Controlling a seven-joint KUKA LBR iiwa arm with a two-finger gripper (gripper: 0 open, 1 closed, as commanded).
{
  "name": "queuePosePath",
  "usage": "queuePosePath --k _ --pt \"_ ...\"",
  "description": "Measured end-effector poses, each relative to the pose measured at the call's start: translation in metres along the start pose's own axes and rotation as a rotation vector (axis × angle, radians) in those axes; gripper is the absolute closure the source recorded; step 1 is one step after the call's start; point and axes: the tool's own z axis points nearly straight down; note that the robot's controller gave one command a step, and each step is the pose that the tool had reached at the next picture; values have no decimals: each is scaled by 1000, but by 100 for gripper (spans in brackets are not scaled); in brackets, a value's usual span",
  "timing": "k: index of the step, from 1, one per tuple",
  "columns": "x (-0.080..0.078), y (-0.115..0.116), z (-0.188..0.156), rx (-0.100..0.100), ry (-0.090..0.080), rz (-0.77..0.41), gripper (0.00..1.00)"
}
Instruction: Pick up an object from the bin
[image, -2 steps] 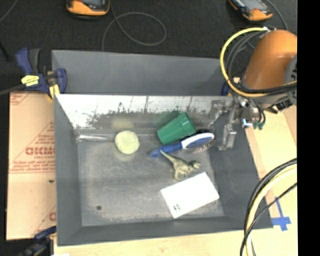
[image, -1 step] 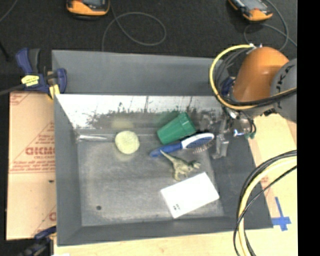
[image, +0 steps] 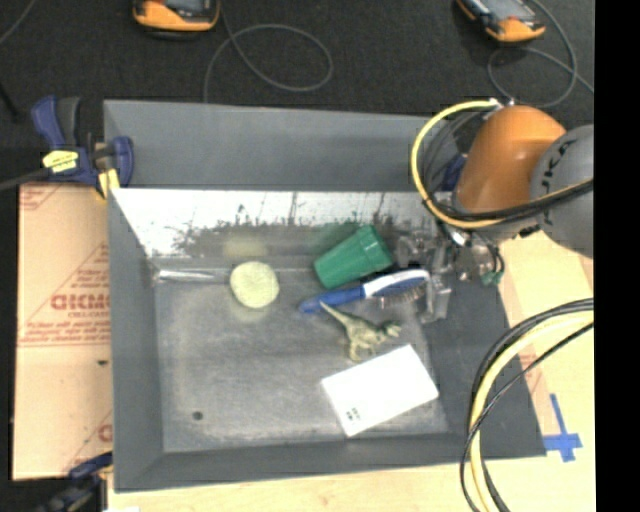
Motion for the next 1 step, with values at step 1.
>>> queuePosePath --k 1 --pt "-1 9 -25 0 0 -108 0"
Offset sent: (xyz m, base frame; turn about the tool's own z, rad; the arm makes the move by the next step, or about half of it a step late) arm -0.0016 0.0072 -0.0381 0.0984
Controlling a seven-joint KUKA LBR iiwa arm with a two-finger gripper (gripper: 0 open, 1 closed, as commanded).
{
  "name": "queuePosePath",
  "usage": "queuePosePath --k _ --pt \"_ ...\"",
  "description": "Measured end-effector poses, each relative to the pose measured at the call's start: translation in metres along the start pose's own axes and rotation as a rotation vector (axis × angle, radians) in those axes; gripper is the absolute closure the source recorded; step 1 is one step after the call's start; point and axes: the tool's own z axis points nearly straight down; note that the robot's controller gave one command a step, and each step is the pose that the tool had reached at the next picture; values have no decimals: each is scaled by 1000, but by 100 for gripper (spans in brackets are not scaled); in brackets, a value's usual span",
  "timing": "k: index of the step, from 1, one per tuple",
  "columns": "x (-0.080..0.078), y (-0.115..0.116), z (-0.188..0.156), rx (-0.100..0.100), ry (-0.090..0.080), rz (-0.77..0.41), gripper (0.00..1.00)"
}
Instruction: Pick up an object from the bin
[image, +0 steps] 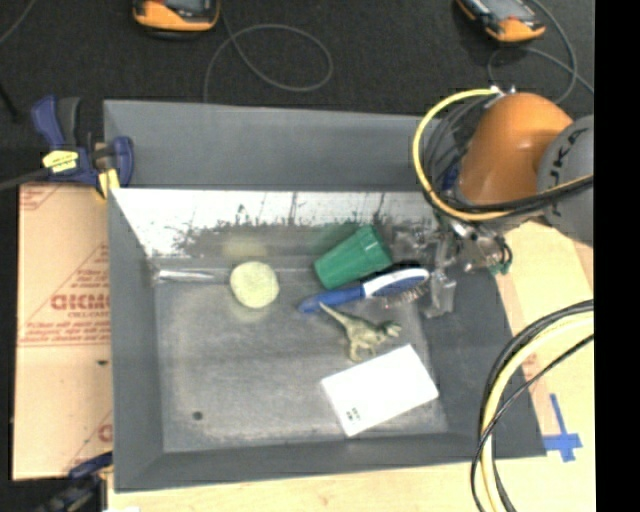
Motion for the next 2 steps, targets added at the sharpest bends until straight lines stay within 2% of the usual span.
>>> queuePosePath --k 1,2 --pt "-2 -3 47 -1 -8 174 0" --pt "-4 5 61 1 2 -27 100"
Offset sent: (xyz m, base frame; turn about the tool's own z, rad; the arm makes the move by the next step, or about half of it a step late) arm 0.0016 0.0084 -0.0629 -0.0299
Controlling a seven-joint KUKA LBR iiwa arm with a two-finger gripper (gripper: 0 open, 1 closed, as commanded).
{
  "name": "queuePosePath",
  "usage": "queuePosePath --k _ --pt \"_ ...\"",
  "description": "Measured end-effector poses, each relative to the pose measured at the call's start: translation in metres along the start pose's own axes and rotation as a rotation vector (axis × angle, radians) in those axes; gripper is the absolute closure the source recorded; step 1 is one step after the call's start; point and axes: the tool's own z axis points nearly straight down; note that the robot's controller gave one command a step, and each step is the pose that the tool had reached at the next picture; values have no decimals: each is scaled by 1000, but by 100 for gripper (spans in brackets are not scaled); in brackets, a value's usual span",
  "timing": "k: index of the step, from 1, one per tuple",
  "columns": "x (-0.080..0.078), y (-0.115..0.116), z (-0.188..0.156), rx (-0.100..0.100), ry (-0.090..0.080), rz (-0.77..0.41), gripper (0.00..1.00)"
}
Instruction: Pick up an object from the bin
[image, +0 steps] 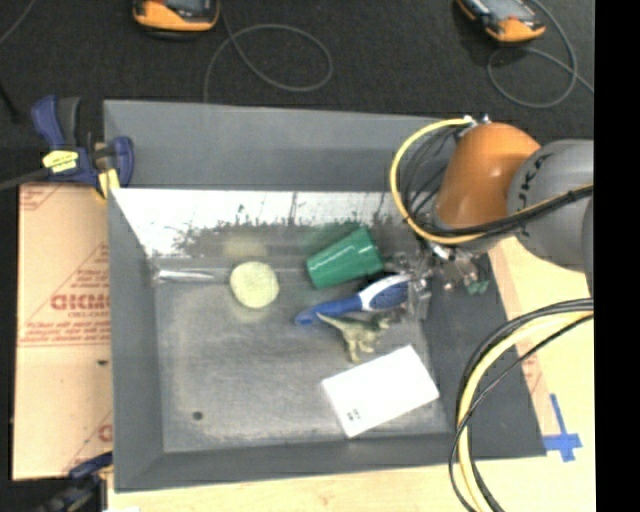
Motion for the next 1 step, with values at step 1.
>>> queuePosePath --k 1 --pt "0 0 0 0 0 0 100"
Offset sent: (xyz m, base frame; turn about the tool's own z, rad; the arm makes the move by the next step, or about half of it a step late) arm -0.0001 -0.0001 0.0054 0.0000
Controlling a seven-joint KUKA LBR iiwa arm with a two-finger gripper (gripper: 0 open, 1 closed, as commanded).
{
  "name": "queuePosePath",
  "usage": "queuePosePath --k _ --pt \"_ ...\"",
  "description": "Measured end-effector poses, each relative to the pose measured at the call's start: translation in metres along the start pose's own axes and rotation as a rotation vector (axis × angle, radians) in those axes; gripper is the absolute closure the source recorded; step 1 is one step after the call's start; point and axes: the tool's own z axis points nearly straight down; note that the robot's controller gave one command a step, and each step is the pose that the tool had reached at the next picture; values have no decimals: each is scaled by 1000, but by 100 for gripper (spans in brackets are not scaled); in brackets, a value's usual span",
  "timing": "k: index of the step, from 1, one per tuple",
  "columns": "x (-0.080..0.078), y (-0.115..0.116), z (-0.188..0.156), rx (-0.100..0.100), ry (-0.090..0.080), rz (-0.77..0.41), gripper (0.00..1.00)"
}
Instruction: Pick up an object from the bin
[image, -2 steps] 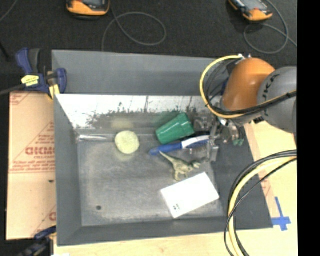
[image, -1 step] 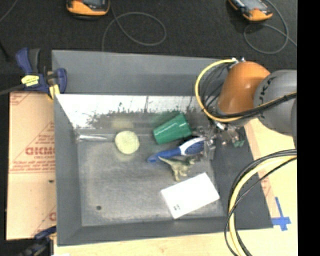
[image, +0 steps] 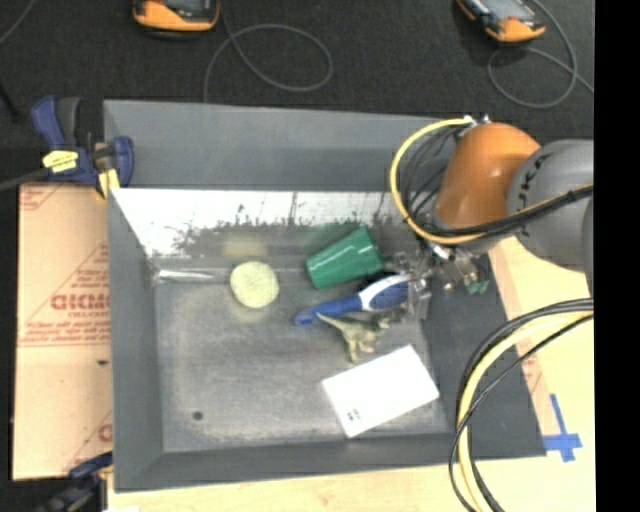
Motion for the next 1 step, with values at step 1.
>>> queuePosePath --k 1 --pt "0 0 -1 0 0 1 100"
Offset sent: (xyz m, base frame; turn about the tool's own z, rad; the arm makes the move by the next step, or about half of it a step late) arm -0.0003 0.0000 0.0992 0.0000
